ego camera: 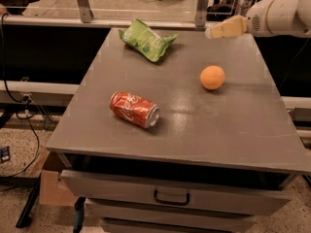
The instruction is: Move green rice chip bag near orange
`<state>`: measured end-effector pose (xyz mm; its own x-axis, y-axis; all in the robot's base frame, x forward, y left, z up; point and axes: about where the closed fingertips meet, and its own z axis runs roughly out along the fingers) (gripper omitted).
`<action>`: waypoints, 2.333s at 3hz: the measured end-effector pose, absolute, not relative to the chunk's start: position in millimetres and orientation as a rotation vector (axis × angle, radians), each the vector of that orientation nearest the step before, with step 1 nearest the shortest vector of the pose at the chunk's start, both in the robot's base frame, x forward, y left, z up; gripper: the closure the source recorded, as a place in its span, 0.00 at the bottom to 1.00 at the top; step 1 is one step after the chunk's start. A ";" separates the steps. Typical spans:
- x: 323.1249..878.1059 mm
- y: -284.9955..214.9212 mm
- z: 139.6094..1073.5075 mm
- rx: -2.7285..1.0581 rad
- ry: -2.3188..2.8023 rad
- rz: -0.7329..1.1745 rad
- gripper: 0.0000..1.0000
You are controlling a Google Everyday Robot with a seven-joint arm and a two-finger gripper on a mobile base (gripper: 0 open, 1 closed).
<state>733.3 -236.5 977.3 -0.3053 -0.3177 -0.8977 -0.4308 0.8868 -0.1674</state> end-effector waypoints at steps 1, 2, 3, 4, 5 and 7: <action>766.4 -217.7 965.2 -0.555 1.875 0.130 0.00; 791.8 -199.0 957.3 -0.626 1.893 0.118 0.00; 803.0 -169.6 939.5 -0.721 1.938 0.153 0.00; 803.6 -149.8 923.5 -0.737 1.972 0.212 0.00; 800.1 -132.7 906.6 -0.723 1.983 0.257 0.00; 821.2 -102.7 886.9 -0.721 1.994 0.253 0.00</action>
Offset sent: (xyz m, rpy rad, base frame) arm 0.0807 0.0618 -0.0344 -0.1228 0.0782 0.1332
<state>821.2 -102.7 886.9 -0.3598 -0.3840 -0.8503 -0.5840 0.8034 -0.1157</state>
